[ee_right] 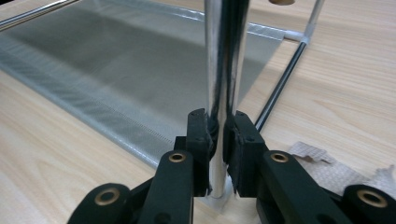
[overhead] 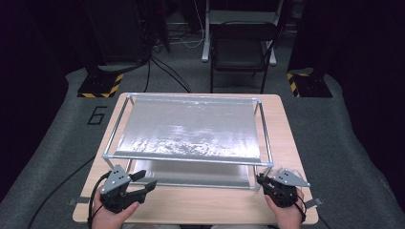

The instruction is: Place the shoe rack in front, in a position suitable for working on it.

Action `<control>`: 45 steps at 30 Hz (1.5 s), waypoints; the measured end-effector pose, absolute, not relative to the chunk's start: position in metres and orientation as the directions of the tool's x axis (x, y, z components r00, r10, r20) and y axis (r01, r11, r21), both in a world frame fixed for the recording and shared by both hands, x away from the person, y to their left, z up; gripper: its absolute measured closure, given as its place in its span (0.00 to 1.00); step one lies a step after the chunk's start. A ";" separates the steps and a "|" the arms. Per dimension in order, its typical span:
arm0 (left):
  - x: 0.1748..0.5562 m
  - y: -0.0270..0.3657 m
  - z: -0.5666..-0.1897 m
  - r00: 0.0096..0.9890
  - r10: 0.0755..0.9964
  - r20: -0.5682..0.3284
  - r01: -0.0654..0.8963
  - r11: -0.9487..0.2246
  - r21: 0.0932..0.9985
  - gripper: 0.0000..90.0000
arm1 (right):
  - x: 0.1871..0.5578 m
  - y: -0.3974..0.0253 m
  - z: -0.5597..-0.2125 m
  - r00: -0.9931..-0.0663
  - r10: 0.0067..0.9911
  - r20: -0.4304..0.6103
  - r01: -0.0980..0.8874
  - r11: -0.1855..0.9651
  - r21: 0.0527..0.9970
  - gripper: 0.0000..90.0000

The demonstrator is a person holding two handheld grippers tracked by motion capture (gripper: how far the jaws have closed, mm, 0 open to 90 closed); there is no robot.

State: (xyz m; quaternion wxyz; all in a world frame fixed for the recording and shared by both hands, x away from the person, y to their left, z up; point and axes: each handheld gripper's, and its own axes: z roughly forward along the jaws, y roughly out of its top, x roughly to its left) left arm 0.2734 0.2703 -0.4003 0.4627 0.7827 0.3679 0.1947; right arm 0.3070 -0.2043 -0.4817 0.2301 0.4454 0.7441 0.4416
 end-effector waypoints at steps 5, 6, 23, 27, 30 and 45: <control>0.274 0.269 -0.390 0.645 0.764 0.000 0.372 -0.315 0.873 0.50 | 0.306 -0.198 -0.481 -0.521 0.853 0.037 0.452 0.239 0.859 0.89; 0.274 0.268 -0.388 0.639 0.769 0.006 0.361 -0.307 0.881 0.49 | 0.306 -0.197 -0.481 -0.527 0.849 0.038 0.448 0.239 0.861 0.89; 0.289 0.248 -0.358 0.641 0.768 -0.011 0.350 -0.280 0.894 0.45 | 0.300 -0.180 -0.483 -0.567 0.822 0.048 0.437 0.251 0.864 0.88; 0.298 0.238 -0.354 0.641 0.767 0.005 0.345 -0.294 0.891 0.44 | 0.300 -0.178 -0.483 -0.567 0.822 0.051 0.432 0.245 0.868 0.89; 0.305 0.234 -0.354 0.651 0.759 0.013 0.348 -0.314 0.883 0.44 | 0.300 -0.178 -0.484 -0.575 0.817 0.046 0.421 0.247 0.873 0.88; 0.331 0.216 -0.360 0.653 0.754 -0.072 0.412 -0.275 0.869 0.43 | 0.299 -0.175 -0.486 -0.581 0.812 0.060 0.418 0.234 0.878 0.88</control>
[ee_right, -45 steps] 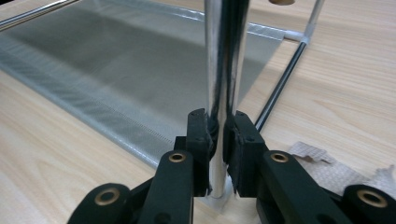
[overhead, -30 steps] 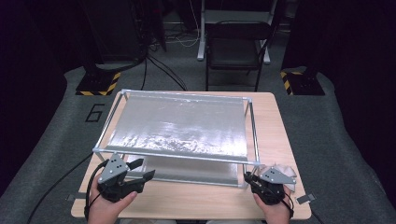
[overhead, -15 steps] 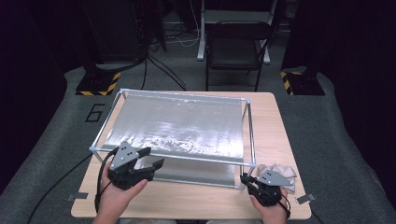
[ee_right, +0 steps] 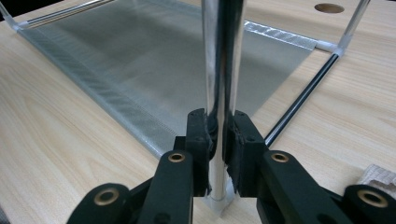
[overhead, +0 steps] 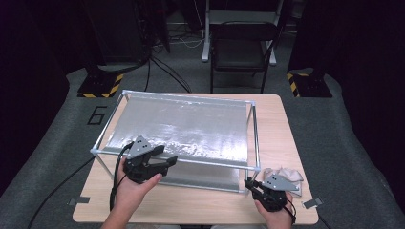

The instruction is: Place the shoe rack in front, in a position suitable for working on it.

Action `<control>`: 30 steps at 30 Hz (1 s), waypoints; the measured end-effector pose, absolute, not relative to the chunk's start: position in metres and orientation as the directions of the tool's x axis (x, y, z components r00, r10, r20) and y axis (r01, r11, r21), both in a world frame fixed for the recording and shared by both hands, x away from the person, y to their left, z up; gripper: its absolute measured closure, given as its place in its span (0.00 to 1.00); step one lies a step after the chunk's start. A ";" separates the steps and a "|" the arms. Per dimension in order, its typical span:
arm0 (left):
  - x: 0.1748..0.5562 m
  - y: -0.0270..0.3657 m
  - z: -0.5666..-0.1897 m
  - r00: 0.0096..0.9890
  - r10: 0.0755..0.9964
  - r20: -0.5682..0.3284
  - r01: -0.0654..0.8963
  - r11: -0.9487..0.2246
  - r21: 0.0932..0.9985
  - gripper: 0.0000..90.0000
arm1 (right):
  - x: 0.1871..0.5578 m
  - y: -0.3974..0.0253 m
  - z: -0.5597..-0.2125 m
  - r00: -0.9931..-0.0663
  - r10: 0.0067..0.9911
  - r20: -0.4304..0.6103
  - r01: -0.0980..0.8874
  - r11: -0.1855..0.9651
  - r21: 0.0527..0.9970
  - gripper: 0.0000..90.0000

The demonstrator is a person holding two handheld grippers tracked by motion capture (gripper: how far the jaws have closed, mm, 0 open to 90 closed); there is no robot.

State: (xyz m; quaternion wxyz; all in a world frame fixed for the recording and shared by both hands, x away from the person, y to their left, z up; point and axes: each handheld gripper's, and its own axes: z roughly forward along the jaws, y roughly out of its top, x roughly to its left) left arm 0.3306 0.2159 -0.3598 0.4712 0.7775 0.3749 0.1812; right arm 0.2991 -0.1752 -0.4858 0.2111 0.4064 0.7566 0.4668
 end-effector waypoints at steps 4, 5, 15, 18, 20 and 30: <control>0.332 0.211 -0.357 0.659 0.750 -0.059 0.406 -0.289 0.867 0.43 | 0.298 -0.174 -0.485 -0.583 0.810 0.063 0.425 0.238 0.873 0.88; 0.333 0.209 -0.357 0.657 0.752 -0.055 0.405 -0.290 0.867 0.43 | 0.298 -0.173 -0.485 -0.588 0.807 0.058 0.421 0.244 0.874 0.88; 0.338 0.192 -0.357 0.648 0.761 -0.024 0.408 -0.320 0.855 0.41 | 0.298 -0.165 -0.485 -0.618 0.785 0.046 0.409 0.271 0.872 0.88; 0.341 0.191 -0.358 0.648 0.761 -0.038 0.416 -0.311 0.854 0.40 | 0.297 -0.163 -0.485 -0.619 0.784 0.049 0.413 0.272 0.869 0.88; 0.342 0.190 -0.358 0.646 0.763 -0.032 0.416 -0.316 0.853 0.38 | 0.298 -0.162 -0.484 -0.620 0.783 0.053 0.415 0.270 0.869 0.88; 0.349 0.181 -0.359 0.650 0.760 -0.015 0.419 -0.342 0.841 0.35 | 0.300 -0.151 -0.484 -0.654 0.755 0.044 0.403 0.298 0.865 0.88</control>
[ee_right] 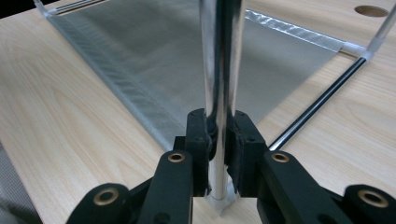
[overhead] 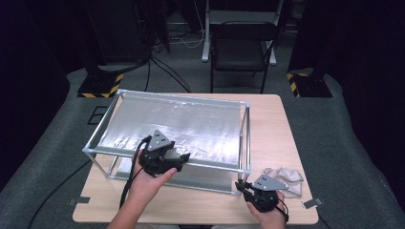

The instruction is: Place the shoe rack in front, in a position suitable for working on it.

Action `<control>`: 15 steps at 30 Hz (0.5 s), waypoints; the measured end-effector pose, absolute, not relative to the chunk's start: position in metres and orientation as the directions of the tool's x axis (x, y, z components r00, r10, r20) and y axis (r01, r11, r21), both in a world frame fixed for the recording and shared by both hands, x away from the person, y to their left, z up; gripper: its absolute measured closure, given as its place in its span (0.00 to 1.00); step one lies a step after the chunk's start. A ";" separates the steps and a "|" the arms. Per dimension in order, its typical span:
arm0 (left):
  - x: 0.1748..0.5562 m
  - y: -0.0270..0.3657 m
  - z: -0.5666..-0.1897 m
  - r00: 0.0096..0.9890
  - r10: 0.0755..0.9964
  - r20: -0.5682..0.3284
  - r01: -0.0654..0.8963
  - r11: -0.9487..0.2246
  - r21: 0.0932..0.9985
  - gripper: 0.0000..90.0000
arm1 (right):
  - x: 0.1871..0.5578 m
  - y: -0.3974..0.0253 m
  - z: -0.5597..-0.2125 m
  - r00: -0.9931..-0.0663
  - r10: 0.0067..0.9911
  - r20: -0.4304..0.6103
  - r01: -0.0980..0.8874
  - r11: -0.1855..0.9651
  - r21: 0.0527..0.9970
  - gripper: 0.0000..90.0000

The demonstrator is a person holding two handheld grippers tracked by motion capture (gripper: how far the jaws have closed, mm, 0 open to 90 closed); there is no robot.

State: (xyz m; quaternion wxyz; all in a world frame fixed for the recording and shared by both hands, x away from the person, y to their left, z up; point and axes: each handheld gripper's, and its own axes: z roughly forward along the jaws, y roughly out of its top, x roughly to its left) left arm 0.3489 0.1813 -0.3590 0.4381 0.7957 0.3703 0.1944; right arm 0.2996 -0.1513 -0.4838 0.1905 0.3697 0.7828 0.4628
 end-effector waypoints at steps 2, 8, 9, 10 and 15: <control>0.349 0.184 -0.359 0.649 0.761 -0.008 0.415 -0.345 0.842 0.35 | 0.300 -0.148 -0.484 -0.658 0.751 0.046 0.403 0.300 0.864 0.88; 0.348 0.197 -0.362 0.636 0.772 -0.013 0.412 -0.325 0.851 0.38 | 0.303 -0.136 -0.484 -0.682 0.730 0.049 0.394 0.311 0.865 0.88; 0.348 0.199 -0.363 0.631 0.776 -0.017 0.412 -0.317 0.855 0.39 | 0.303 -0.134 -0.484 -0.683 0.729 0.048 0.395 0.313 0.864 0.88; 0.348 0.201 -0.364 0.632 0.775 -0.023 0.412 -0.311 0.856 0.39 | 0.303 -0.132 -0.484 -0.693 0.720 0.039 0.384 0.323 0.865 0.88; 0.347 0.204 -0.366 0.638 0.769 -0.030 0.404 -0.301 0.864 0.40 | 0.296 -0.136 -0.482 -0.698 0.711 0.079 0.400 0.296 0.868 0.76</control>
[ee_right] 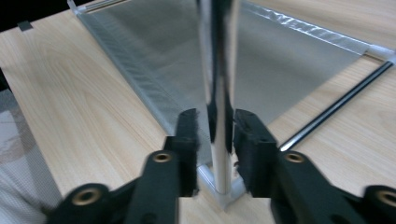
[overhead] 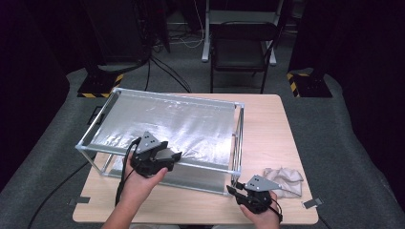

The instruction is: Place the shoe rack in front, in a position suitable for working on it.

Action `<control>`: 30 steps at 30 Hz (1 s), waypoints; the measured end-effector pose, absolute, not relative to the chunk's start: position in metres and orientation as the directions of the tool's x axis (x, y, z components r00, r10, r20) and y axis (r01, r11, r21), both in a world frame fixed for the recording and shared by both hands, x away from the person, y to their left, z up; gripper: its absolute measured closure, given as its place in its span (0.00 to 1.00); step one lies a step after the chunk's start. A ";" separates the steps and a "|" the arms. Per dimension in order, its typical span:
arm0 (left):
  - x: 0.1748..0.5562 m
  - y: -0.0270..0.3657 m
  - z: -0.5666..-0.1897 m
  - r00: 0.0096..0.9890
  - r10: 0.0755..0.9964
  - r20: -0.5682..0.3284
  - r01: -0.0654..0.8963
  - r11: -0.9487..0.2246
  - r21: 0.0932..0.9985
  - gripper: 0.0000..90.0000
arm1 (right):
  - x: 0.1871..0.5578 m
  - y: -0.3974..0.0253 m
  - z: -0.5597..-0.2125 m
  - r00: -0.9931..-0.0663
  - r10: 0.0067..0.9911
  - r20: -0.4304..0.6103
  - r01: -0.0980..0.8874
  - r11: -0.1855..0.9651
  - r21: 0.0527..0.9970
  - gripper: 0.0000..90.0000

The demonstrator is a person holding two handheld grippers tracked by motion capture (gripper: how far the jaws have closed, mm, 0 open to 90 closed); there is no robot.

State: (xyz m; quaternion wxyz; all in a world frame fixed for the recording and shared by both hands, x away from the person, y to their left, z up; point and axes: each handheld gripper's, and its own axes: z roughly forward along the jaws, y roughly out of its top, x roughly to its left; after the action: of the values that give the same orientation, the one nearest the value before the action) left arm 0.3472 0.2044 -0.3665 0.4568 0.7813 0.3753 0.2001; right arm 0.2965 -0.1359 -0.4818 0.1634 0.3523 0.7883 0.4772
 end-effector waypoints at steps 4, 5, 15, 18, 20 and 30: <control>0.347 0.203 -0.367 0.645 0.763 -0.035 0.402 -0.301 0.865 0.45 | 0.286 -0.151 -0.474 -0.692 0.715 0.101 0.402 0.265 0.876 0.70; 0.347 0.203 -0.367 0.647 0.762 -0.033 0.400 -0.303 0.865 0.45 | 0.282 -0.155 -0.472 -0.689 0.716 0.109 0.406 0.258 0.877 0.69; 0.345 0.198 -0.365 0.657 0.753 -0.039 0.406 -0.310 0.860 0.46 | 0.290 -0.215 -0.472 -0.505 0.860 0.073 0.460 0.197 0.866 0.58; 0.345 0.197 -0.365 0.657 0.752 -0.041 0.407 -0.310 0.859 0.46 | 0.306 -0.232 -0.486 -0.399 0.917 0.014 0.500 0.205 0.841 0.56; 0.345 0.197 -0.365 0.659 0.751 -0.041 0.406 -0.309 0.860 0.46 | 0.314 -0.242 -0.496 -0.340 0.940 0.014 0.544 0.184 0.819 0.51; 0.344 0.197 -0.367 0.664 0.746 -0.043 0.398 -0.304 0.865 0.47 | 0.323 -0.259 -0.520 -0.247 0.969 0.027 0.616 0.135 0.776 0.36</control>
State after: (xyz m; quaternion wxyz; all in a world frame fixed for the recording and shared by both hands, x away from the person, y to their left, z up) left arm 0.3441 0.1968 -0.3670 0.4638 0.7855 0.3642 0.1875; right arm 0.3228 -0.2594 -0.5197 0.2543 0.5586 0.7092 0.3468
